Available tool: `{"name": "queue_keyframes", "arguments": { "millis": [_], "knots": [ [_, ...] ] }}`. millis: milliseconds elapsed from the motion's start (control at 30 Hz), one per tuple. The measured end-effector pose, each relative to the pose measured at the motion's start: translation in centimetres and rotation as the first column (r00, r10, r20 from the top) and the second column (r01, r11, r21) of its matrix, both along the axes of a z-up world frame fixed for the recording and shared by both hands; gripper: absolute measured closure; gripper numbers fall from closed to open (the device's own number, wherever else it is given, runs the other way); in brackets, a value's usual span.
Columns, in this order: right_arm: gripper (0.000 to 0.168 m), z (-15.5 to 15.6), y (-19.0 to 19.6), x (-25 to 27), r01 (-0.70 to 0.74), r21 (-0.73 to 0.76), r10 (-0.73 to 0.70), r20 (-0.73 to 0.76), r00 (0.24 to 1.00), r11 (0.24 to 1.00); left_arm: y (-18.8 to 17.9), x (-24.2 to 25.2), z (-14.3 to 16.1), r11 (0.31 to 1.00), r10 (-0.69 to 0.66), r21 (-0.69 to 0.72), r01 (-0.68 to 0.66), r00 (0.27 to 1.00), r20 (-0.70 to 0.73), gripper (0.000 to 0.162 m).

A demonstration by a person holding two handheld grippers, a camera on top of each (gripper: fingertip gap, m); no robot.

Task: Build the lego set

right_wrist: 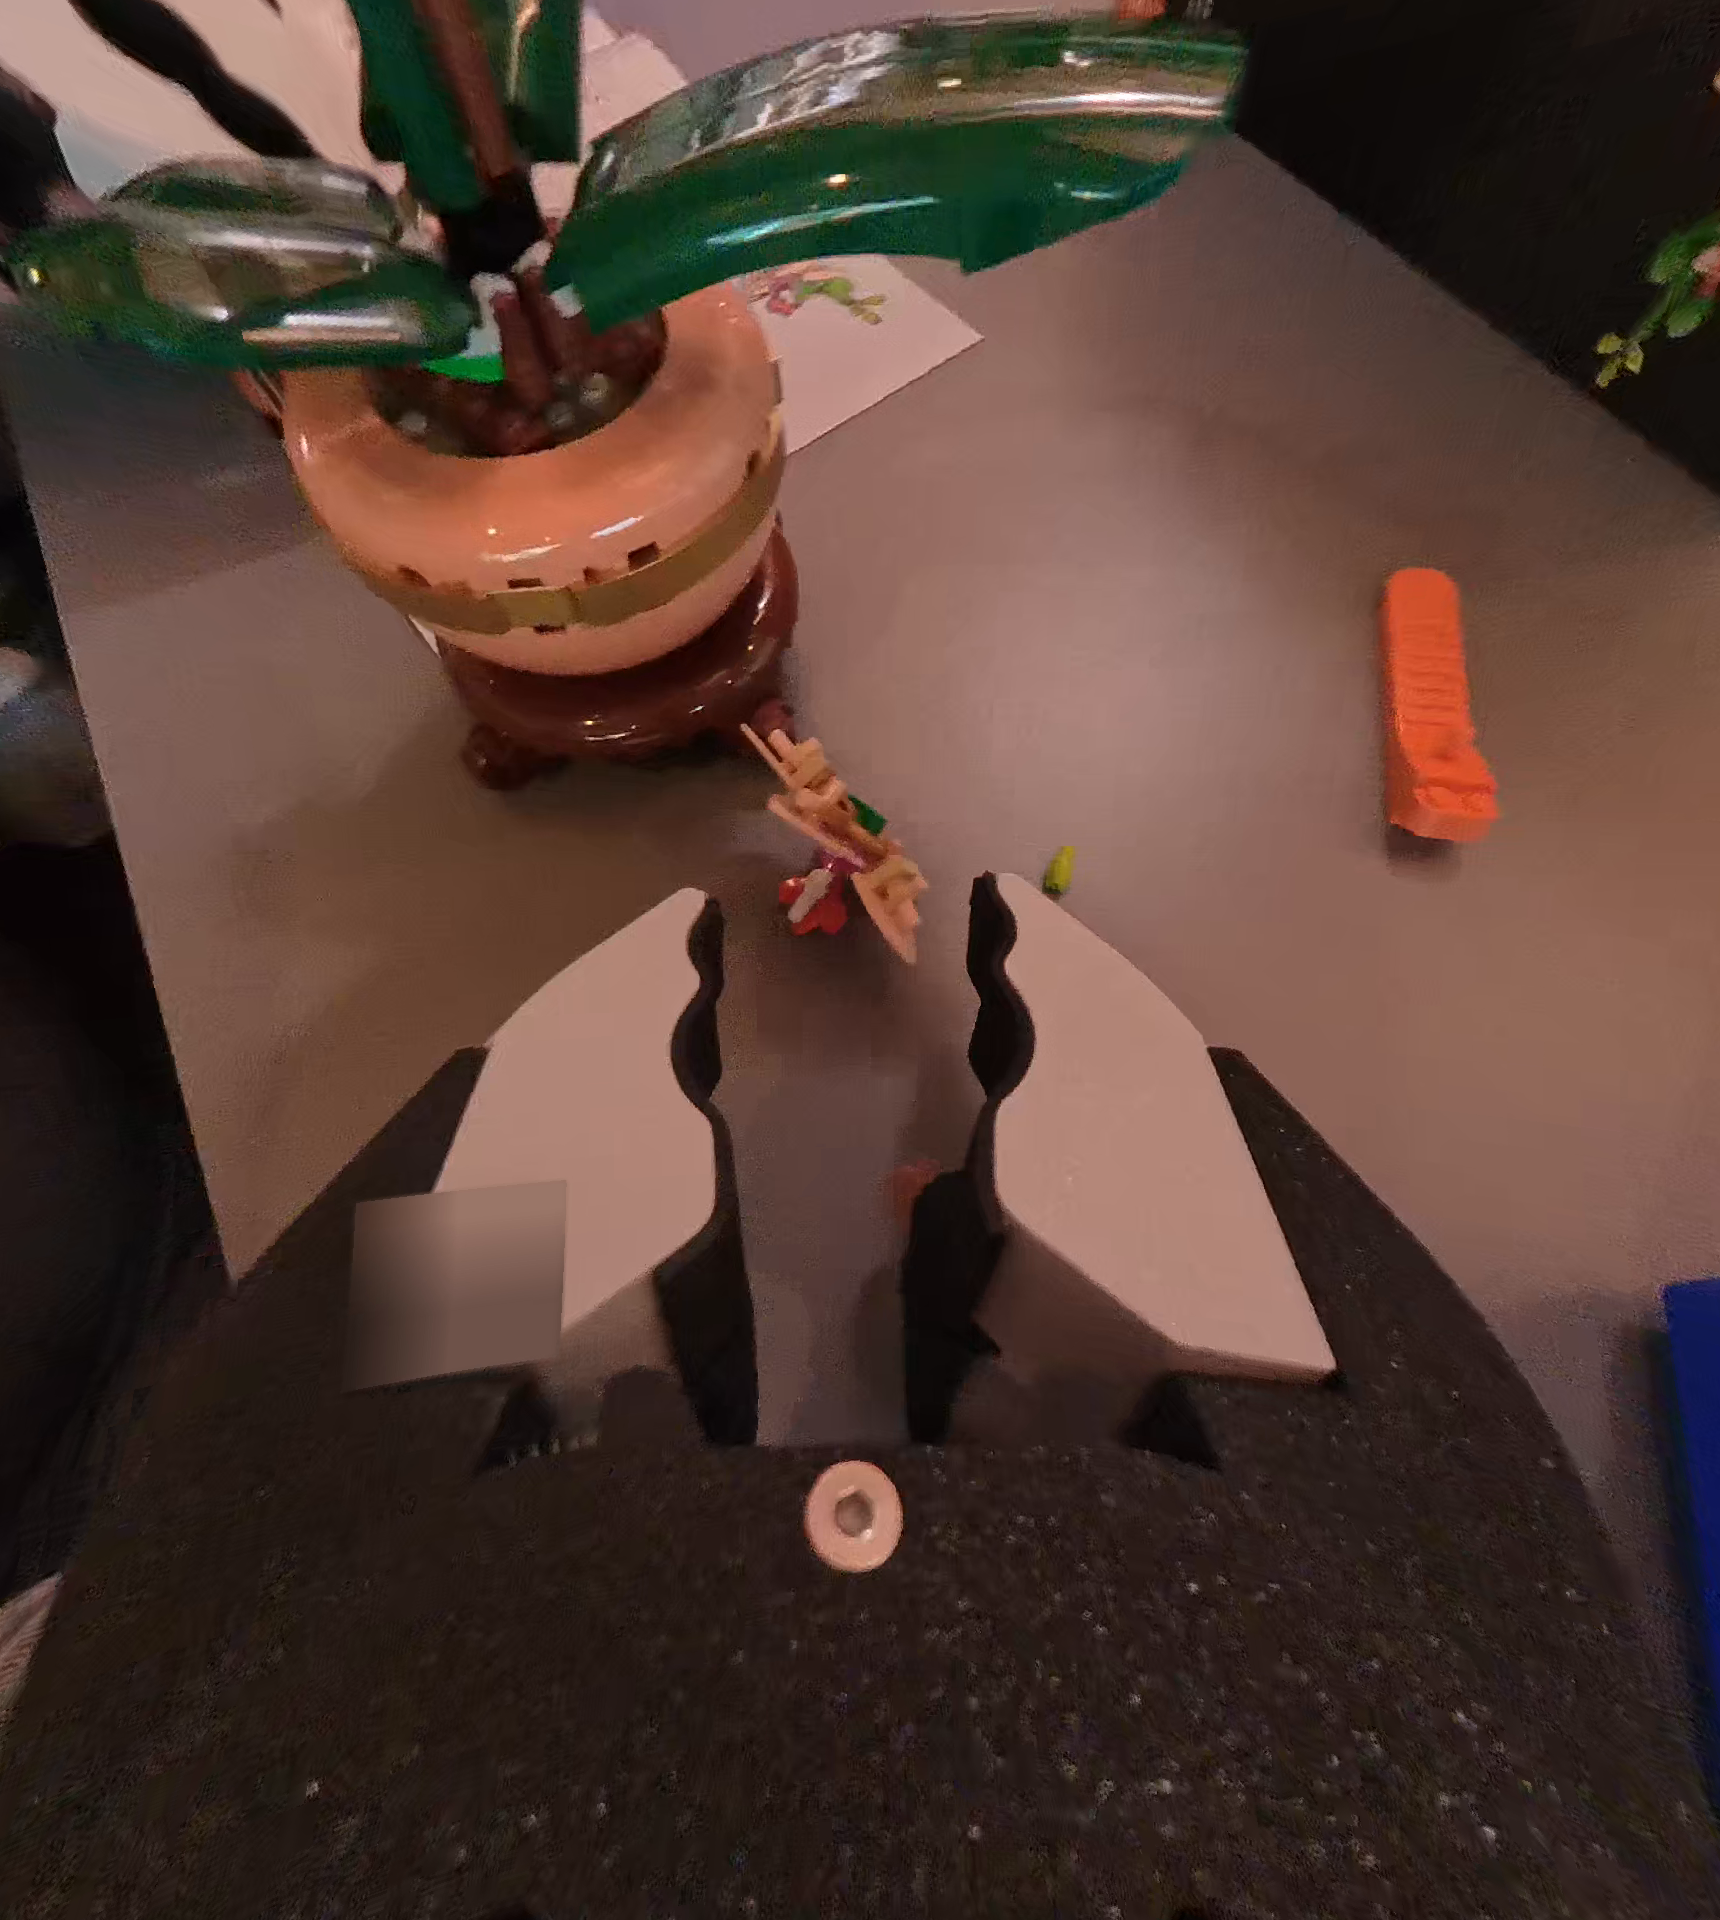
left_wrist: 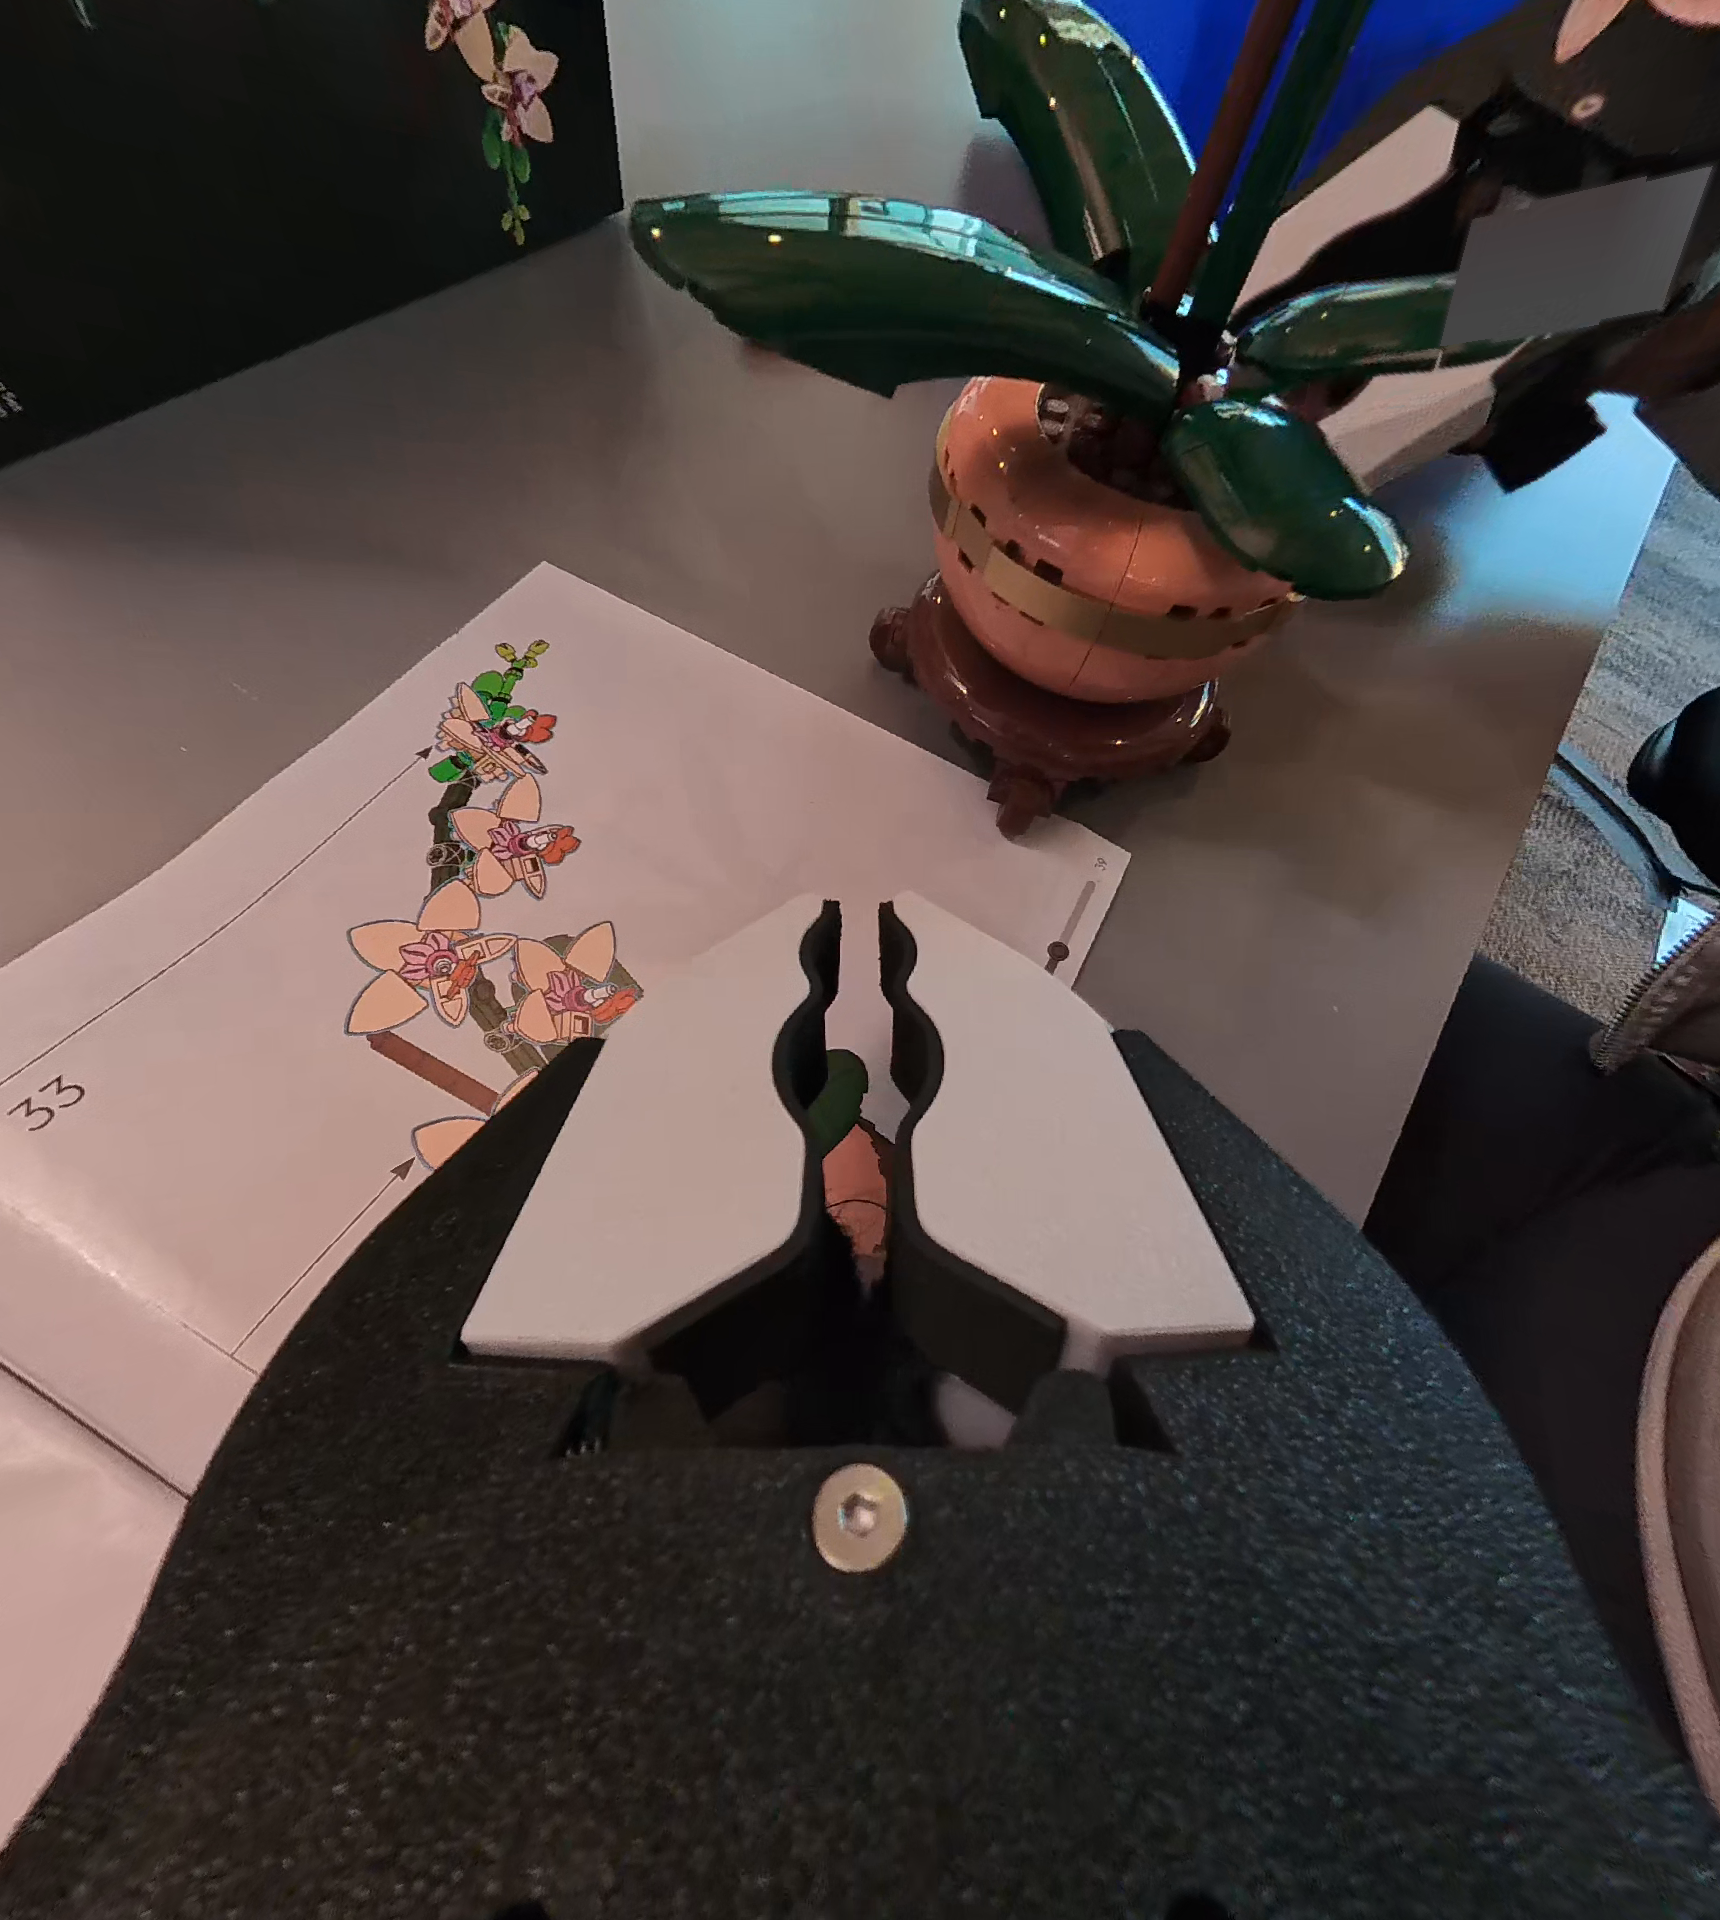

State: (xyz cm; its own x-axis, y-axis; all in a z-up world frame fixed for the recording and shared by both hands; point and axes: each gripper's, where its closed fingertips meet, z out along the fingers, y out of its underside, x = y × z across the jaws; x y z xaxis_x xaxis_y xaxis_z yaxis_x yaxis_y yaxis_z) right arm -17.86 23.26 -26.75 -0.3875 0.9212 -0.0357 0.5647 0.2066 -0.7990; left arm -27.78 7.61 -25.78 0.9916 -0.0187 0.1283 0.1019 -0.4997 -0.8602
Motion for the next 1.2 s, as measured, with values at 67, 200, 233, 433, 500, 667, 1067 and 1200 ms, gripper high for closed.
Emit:
{"name": "queue_keyframes", "arguments": {
  "millis": [67,200,233,433,500,667,1067,1200],
  "knots": [
    [0.122,-0.2,-0.4,-0.5,-0.025,0.067,0.026,-0.015,1.000,0.997,0.0,0.1,0.0,1.000,-0.006,-0.002,0.006,1.000,-0.009,0.155],
    [0.128,-0.7,-0.8,-1.8,-0.071,0.149,0.073,-0.010,0.997,0.986,0.0,0.4,-0.1,1.000,-0.022,-0.004,0.022,0.999,-0.029,0.155],
    [0.136,-0.9,-0.8,-2.0,-0.079,0.159,0.081,-0.007,0.997,0.984,0.0,0.5,0.0,1.000,-0.028,-0.004,0.028,0.999,-0.032,0.155],
    [0.153,0.4,-1.3,-1.1,-0.054,-0.008,0.054,-0.056,0.997,0.998,0.0,2.6,1.5,0.992,-0.104,0.068,0.105,0.994,-0.014,0.135],
    [0.153,2.2,-2.0,-0.2,-0.038,-0.217,0.017,-0.101,0.995,0.975,0.1,4.6,3.0,0.972,-0.188,0.146,0.183,0.982,0.024,0.127],
    [0.154,5.9,-5.5,2.9,-0.119,-0.594,0.052,-0.129,0.990,0.796,0.9,10.9,6.7,0.881,-0.380,0.360,0.306,0.912,0.155,0.119],
    [0.153,5.1,-11.7,6.8,-0.292,-0.170,0.289,-0.044,0.956,0.941,3.3,17.6,5.3,0.880,-0.405,0.249,0.404,0.913,-0.049,0.131],
    [0.153,5.0,-12.4,7.3,-0.345,-0.041,0.343,-0.047,0.938,0.938,3.0,18.1,5.2,0.865,-0.433,0.238,0.442,0.897,-0.092,0.142]
  ]
}}
